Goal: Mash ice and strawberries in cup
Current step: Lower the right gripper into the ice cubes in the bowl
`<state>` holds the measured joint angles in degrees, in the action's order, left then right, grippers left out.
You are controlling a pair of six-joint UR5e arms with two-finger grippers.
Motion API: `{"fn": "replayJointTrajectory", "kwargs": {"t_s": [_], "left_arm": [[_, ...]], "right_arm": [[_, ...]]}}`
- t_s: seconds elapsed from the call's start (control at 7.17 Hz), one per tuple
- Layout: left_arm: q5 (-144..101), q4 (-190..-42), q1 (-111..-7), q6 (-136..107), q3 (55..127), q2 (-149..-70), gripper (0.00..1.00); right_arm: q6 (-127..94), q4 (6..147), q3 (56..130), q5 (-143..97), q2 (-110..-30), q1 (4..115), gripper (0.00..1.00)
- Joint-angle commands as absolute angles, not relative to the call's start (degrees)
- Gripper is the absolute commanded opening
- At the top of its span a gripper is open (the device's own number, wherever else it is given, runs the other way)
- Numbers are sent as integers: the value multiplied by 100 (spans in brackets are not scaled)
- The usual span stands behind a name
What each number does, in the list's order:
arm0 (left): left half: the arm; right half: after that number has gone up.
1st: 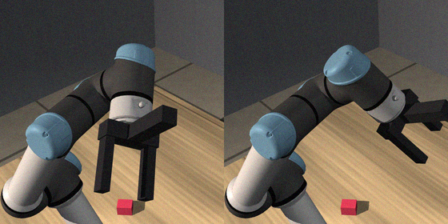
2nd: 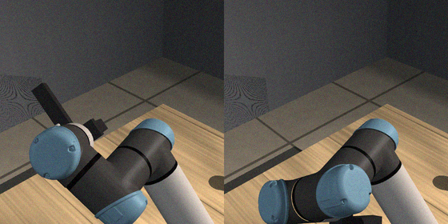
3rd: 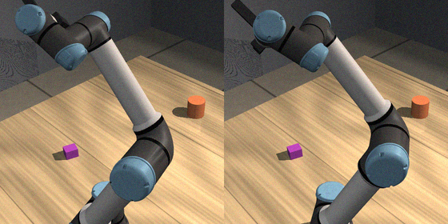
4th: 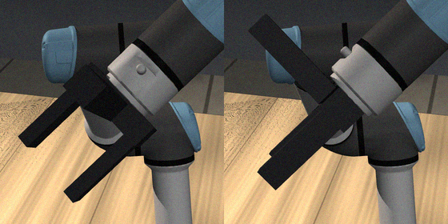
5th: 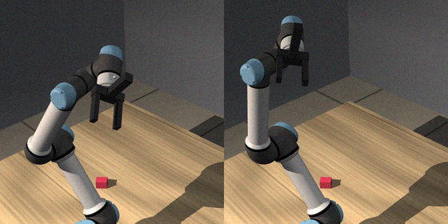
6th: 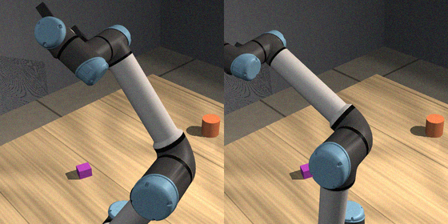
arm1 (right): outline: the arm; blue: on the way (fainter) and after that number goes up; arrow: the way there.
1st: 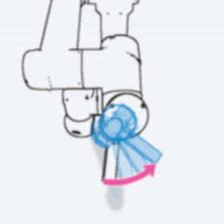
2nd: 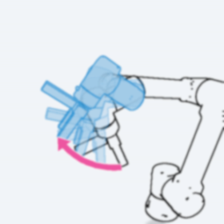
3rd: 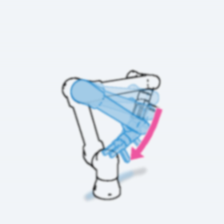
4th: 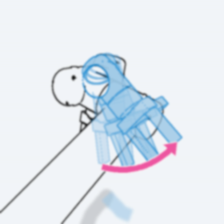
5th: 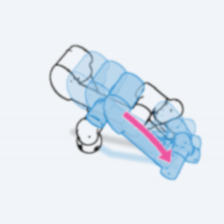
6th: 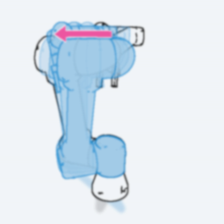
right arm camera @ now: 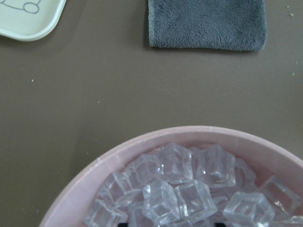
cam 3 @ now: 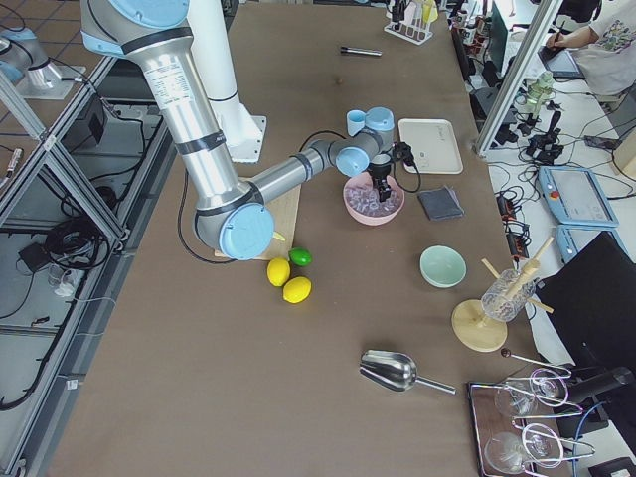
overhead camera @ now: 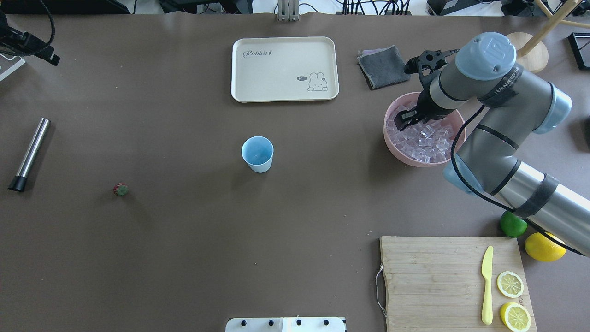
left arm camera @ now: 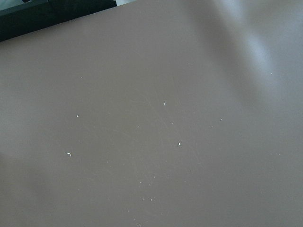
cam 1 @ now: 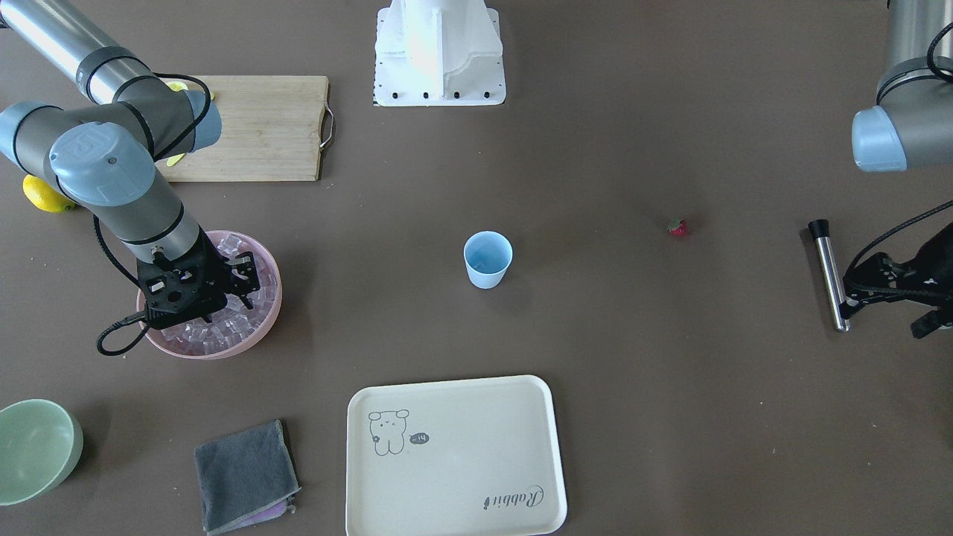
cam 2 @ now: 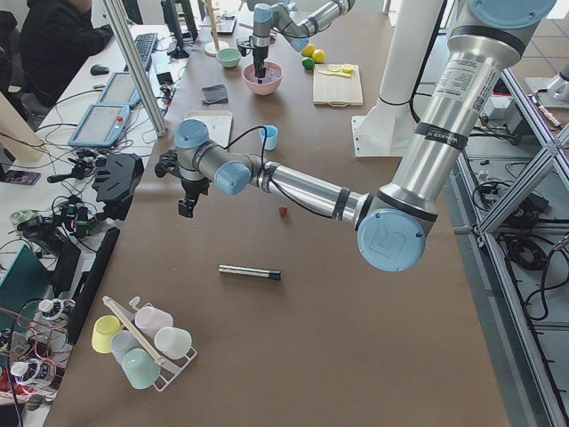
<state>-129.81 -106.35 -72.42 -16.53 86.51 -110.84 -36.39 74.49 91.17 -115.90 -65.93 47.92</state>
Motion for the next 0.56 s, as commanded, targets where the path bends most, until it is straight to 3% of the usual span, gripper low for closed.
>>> {"fn": "replayJointTrajectory", "kwargs": {"t_s": [0.0,0.14,0.28,0.42], "left_arm": [[-12981,-10635,-7242,-1652,8684,-11057,97],[-12981,-10635,-7242,-1652,8675,-11048,98],[-12981,-10635,-7242,-1652,8649,-11057,97],[-12981,-10635,-7242,-1652,8640,-11074,98]], "right_arm": [[-3647,7453,9114,-11593,-6592,4790,88],[-3647,7453,9106,-11584,-6592,4781,88],[-3665,7453,9097,-11549,-6583,4694,79],[-3656,7444,9097,-11558,-6592,4676,79]]}}
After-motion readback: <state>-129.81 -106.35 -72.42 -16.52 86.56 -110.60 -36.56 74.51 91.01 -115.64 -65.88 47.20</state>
